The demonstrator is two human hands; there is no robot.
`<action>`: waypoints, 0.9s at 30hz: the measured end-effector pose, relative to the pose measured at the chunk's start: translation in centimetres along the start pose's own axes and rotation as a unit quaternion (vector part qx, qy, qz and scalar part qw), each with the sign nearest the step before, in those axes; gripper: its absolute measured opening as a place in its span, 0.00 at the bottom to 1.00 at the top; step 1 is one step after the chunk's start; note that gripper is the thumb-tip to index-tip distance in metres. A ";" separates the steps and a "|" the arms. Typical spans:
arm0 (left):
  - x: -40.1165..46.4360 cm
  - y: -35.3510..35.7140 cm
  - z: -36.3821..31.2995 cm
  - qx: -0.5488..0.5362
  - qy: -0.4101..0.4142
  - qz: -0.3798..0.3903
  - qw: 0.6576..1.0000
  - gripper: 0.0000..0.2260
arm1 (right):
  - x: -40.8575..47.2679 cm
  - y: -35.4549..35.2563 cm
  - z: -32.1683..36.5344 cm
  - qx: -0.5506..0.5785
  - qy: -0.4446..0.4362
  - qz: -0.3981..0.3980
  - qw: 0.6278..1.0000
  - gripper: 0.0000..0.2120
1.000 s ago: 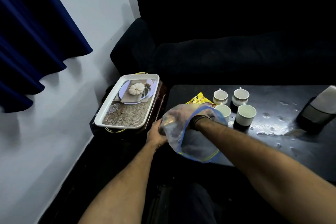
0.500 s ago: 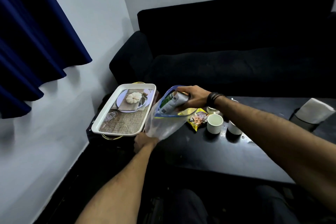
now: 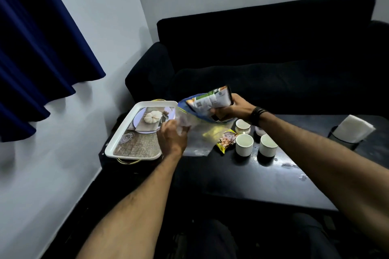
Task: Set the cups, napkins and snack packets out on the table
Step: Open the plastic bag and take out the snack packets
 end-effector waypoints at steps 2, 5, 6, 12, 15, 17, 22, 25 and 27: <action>-0.2 -0.3 0.8 -0.008 -0.062 -0.017 0.998 0.11 | -0.3 -1.4 0.1 0.081 -0.010 -0.038 0.996 0.19; -0.7 -0.5 2.7 -0.048 -0.157 -0.010 0.986 0.10 | -0.5 -3.4 0.2 0.164 -0.040 -0.079 0.982 0.19; -0.7 -0.6 3.3 -0.056 -0.184 -0.009 0.981 0.10 | -0.5 -4.1 0.0 0.168 -0.044 -0.091 0.981 0.18; -0.5 -0.5 4.2 -0.061 -0.195 -0.011 0.979 0.12 | -1.0 -5.1 -5.0 0.023 0.036 -0.218 0.975 0.25; -0.4 -0.2 4.5 -0.053 -0.189 -0.012 0.980 0.13 | -0.7 -3.4 -8.1 -0.122 0.068 -0.230 0.963 0.26; -0.2 0.0 4.5 -0.059 -0.173 -0.017 0.983 0.13 | -0.2 -1.3 -9.8 -0.237 0.067 -0.187 0.951 0.27; 1.2 -0.2 3.6 -0.064 -0.083 -0.059 0.993 0.14 | 1.1 4.7 -12.7 -0.475 0.003 -0.038 0.879 0.30; 1.1 0.5 3.5 -0.075 -0.069 -0.047 0.994 0.17 | 1.7 6.7 -14.9 -0.584 0.034 0.037 0.810 0.28; 0.4 1.4 3.7 -0.082 -0.062 -0.024 0.994 0.16 | 1.6 7.5 -17.0 -0.624 0.088 0.088 0.772 0.28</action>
Point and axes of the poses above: each hand's wrist, its own x-axis towards the middle knuckle, its own y-axis out of the palm, z = x × y, the point moved 6 cm from there along x, towards the middle knuckle, and after that the axes turned 4 degrees about z, right-handed, at the moved point
